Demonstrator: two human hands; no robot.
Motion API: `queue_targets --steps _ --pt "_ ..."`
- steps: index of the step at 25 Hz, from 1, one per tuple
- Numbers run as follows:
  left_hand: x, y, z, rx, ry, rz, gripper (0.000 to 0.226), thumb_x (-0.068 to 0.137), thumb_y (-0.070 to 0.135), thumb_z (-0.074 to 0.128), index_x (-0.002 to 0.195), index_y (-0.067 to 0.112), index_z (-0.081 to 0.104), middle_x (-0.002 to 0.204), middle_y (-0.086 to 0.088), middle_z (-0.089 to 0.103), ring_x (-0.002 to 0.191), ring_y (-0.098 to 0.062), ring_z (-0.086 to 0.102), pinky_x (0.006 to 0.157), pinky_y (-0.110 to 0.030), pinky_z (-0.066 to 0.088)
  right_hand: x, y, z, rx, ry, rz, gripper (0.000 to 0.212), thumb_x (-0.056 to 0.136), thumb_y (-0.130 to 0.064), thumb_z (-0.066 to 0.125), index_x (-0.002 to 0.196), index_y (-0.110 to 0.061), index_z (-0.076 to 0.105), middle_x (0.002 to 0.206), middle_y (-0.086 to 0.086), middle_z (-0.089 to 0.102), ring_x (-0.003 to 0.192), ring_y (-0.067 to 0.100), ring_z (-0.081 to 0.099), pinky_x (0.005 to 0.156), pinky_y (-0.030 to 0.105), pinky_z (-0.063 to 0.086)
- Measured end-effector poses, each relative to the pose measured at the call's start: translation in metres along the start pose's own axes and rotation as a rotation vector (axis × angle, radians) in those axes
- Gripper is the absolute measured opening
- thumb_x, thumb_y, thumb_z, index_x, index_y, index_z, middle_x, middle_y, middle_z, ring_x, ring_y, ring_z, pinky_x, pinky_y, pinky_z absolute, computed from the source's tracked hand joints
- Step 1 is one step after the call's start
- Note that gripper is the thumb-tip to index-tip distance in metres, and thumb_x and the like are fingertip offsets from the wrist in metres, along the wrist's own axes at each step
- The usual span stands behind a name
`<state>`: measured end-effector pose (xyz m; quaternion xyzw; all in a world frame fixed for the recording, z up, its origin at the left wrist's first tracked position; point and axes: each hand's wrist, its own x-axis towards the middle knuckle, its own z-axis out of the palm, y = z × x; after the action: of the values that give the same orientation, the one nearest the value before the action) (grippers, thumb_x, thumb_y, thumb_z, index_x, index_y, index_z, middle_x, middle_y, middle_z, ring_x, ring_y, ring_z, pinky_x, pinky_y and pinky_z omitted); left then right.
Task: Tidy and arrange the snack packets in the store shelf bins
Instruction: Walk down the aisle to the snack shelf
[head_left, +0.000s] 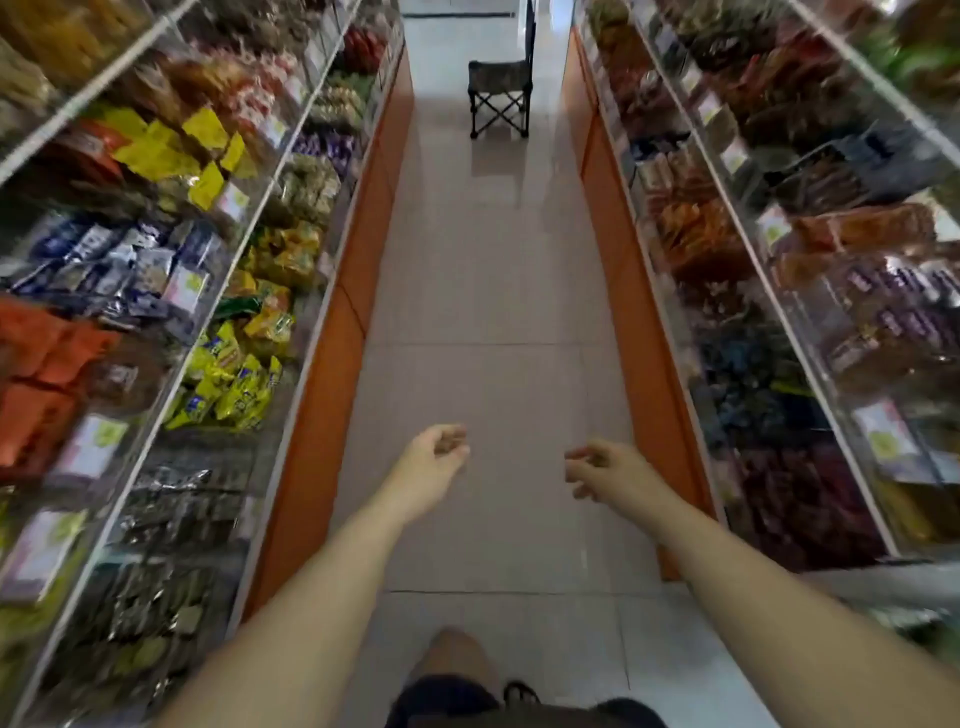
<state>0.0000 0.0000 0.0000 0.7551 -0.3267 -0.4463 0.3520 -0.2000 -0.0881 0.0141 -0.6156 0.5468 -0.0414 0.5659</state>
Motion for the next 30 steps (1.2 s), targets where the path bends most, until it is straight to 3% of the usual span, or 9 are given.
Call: queue_targets --steps 3,7,10,15,17,20,27,30 --pt "0.025 -0.014 -0.009 0.005 -0.024 -0.084 0.024 0.095 0.010 0.051 0.119 0.011 0.054 0.115 -0.005 0.059 0.096 -0.017 0.057 0.066 -0.004 0.042 0.035 -0.008 0.003 -0.016 0.010 0.020 0.026 0.091 -0.003 0.053 0.115 0.007 0.056 0.101 0.026 0.063 0.055 0.008 0.056 0.044 0.006 0.039" --pt "0.079 -0.024 -0.030 0.013 -0.043 -0.170 0.028 0.096 0.013 0.051 0.123 0.009 0.054 0.110 -0.006 0.061 0.095 -0.017 0.059 0.068 -0.014 0.042 0.102 -0.048 -0.003 0.047 0.010 0.014 0.022 0.092 -0.009 0.052 0.113 -0.003 0.058 0.090 0.008 0.064 0.065 0.012 0.058 0.066 0.023 0.046" --pt "0.136 -0.008 -0.061 0.038 -0.052 -0.211 0.030 0.097 0.016 0.049 0.127 0.014 0.052 0.115 -0.003 0.060 0.102 -0.017 0.059 0.079 -0.024 0.040 0.166 -0.090 -0.013 0.036 0.005 0.027 0.016 0.093 -0.017 0.052 0.108 -0.015 0.057 0.088 -0.002 0.064 0.072 0.011 0.062 0.081 0.034 0.050" --pt "0.249 0.049 -0.104 0.072 -0.055 -0.196 0.031 0.097 0.015 0.049 0.128 0.010 0.051 0.120 -0.008 0.060 0.105 -0.019 0.058 0.085 -0.025 0.041 0.250 -0.148 -0.034 -0.006 0.009 0.069 0.023 0.095 -0.019 0.051 0.115 -0.010 0.055 0.096 0.002 0.061 0.074 0.007 0.059 0.059 0.011 0.046" --pt "0.295 0.081 -0.110 0.071 -0.074 -0.161 0.031 0.097 0.014 0.048 0.128 0.009 0.051 0.119 -0.007 0.059 0.102 -0.017 0.058 0.081 -0.019 0.041 0.279 -0.159 -0.046 -0.023 0.030 0.105 0.024 0.094 -0.018 0.051 0.116 -0.007 0.055 0.099 0.006 0.062 0.075 0.009 0.059 0.058 0.012 0.046" --pt "0.363 0.124 -0.109 0.099 -0.111 -0.111 0.030 0.097 0.013 0.047 0.127 0.009 0.051 0.117 -0.007 0.058 0.094 -0.014 0.056 0.060 -0.003 0.039 0.321 -0.169 -0.068 -0.051 0.057 0.147 0.025 0.095 -0.017 0.051 0.116 -0.004 0.055 0.099 0.008 0.064 0.076 0.012 0.060 0.055 0.011 0.045" --pt "0.519 0.207 -0.112 0.093 -0.083 -0.129 0.028 0.095 0.007 0.050 0.123 0.004 0.054 0.118 -0.014 0.061 0.093 -0.017 0.057 0.068 -0.012 0.042 0.459 -0.224 -0.145 -0.163 -0.027 0.201 0.029 0.093 -0.024 0.052 0.119 -0.012 0.057 0.091 -0.006 0.062 0.076 0.005 0.062 0.063 0.016 0.045" --pt "0.569 0.230 -0.123 0.084 -0.061 -0.156 0.028 0.095 0.004 0.048 0.122 0.000 0.053 0.112 -0.013 0.060 0.088 -0.017 0.057 0.060 -0.002 0.040 0.525 -0.281 -0.176 -0.155 -0.056 0.128 0.027 0.094 -0.022 0.051 0.118 -0.010 0.055 0.098 0.001 0.062 0.076 0.008 0.060 0.059 0.014 0.041"
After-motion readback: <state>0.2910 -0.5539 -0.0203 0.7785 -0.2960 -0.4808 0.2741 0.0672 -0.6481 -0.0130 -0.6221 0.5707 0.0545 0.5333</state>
